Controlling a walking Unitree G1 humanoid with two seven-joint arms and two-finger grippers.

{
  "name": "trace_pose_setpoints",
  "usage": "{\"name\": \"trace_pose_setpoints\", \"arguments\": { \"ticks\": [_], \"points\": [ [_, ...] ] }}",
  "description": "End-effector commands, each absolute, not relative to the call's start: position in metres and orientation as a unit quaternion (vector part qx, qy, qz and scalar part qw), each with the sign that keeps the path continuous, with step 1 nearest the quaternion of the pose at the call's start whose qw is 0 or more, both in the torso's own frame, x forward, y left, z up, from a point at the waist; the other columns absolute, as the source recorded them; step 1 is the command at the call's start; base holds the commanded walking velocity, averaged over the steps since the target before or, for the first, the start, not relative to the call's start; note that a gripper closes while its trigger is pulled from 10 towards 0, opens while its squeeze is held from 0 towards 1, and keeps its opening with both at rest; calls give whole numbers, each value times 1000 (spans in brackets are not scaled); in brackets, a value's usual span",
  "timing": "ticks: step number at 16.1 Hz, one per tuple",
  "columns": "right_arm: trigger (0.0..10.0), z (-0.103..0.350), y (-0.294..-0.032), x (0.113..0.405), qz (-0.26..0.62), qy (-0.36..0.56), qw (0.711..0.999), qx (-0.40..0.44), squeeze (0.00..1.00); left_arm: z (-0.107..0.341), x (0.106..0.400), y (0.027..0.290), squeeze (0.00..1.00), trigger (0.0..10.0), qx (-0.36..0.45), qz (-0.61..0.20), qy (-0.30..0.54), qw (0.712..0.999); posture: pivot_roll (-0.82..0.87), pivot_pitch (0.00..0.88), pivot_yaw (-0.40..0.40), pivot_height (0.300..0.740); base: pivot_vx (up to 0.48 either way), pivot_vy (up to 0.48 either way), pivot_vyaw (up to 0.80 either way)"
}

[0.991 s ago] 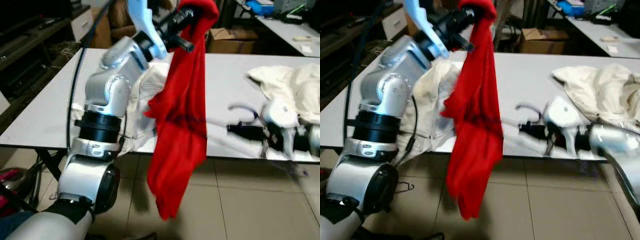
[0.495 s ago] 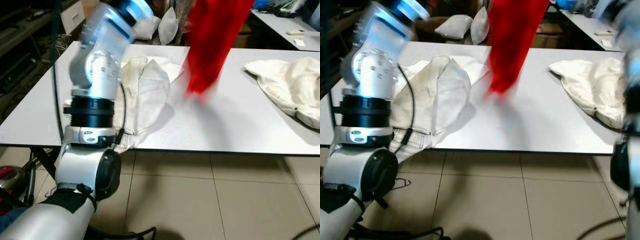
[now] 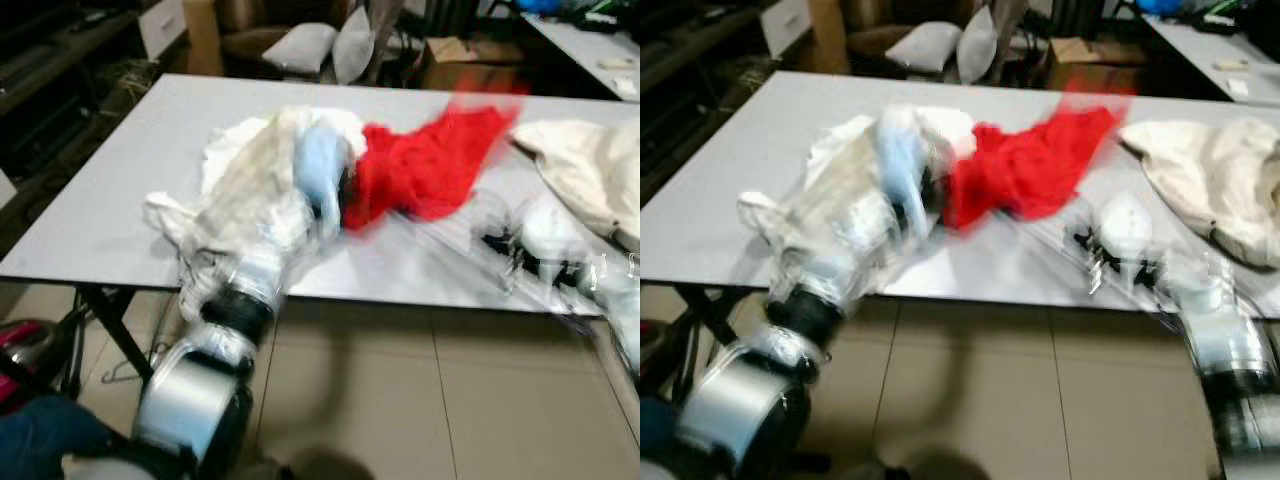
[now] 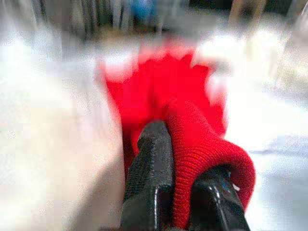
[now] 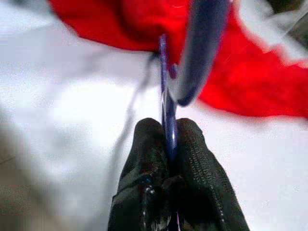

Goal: Hang hanger

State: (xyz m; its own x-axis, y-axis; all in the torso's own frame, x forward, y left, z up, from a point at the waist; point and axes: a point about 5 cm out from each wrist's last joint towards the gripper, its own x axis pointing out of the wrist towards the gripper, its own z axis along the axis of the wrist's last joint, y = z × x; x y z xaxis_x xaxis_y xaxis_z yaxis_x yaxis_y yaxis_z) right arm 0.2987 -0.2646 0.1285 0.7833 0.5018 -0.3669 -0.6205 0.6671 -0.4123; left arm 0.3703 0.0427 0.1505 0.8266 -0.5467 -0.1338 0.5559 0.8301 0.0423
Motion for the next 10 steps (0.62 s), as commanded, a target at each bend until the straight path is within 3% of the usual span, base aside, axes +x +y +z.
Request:
{"name": "trace_pose_setpoints", "arguments": {
  "ticks": [1,7,10],
  "points": [
    [10000,135,-261,285,338,109,900,-253,0,141,371,45,0,10000,82,-262,76,959,-153,0,51,740,0,0,0],
    [10000,168,-259,216,431,148,861,-225,0,151,390,78,0,10000,143,-178,58,972,-162,0,63,740,0,0,0],
    [10000,166,-258,201,412,172,866,-225,0,167,399,90,0,10000,129,-154,39,979,-166,0,81,740,0,0,0]
  ]
}}
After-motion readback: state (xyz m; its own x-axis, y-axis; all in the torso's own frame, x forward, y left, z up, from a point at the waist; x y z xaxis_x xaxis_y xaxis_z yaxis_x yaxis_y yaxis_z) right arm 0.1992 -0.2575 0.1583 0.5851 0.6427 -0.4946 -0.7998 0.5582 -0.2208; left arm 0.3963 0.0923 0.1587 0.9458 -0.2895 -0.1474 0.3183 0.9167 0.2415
